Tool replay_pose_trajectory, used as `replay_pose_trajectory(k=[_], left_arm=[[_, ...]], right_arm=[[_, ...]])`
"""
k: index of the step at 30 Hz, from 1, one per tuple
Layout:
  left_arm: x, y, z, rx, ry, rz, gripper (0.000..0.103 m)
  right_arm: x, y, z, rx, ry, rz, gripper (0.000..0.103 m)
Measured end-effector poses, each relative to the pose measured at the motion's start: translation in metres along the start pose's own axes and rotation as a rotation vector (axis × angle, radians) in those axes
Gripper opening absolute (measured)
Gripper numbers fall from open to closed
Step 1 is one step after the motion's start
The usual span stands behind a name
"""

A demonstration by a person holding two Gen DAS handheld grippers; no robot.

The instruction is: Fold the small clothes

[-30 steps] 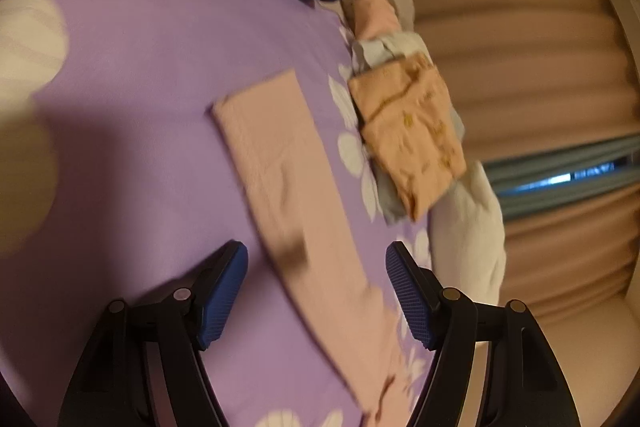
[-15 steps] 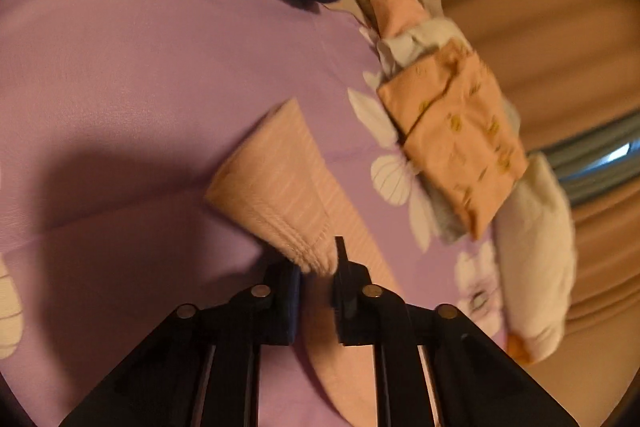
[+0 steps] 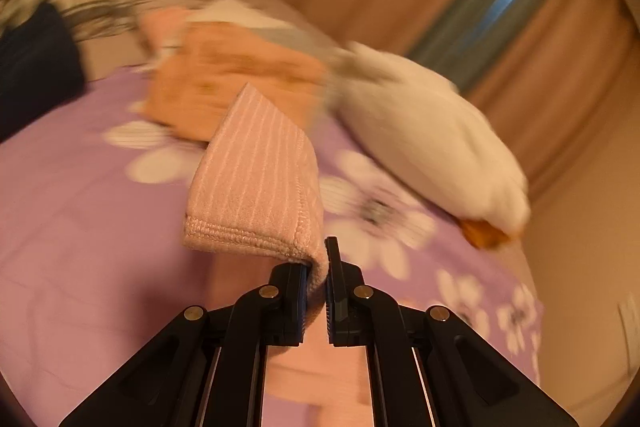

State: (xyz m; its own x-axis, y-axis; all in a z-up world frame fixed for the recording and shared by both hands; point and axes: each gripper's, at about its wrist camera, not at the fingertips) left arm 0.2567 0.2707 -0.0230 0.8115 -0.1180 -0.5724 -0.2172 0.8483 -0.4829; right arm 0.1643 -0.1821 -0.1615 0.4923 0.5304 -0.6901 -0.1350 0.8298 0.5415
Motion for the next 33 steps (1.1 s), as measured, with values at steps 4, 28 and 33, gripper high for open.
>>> replay_pose_trajectory(k=[4, 28, 33], left_arm=[[0.021, -0.077, -0.027, 0.153, 0.054, -0.039, 0.004], [0.069, -0.155, -0.177, 0.459, 0.399, -0.110, 0.056], [0.030, -0.103, -0.163, 0.406, 0.321, -0.051, 0.056]], right_arm=[[-0.010, -0.009, -0.004, 0.006, -0.017, 0.001, 0.049], [-0.020, -0.047, 0.015, 0.163, -0.057, 0.088, 0.065], [0.007, -0.036, 0.049, 0.195, -0.053, 0.147, 0.065]])
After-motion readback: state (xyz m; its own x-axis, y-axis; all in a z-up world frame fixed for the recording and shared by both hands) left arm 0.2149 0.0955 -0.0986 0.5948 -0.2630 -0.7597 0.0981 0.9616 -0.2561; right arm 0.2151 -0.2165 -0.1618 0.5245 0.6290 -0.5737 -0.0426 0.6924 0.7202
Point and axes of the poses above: each gripper's, at about its wrist camera, not at the fingertips, and x roughly the way its jaws point, y to its left, z to its top, and after that the axes turned 3 degrees about x, right-handed
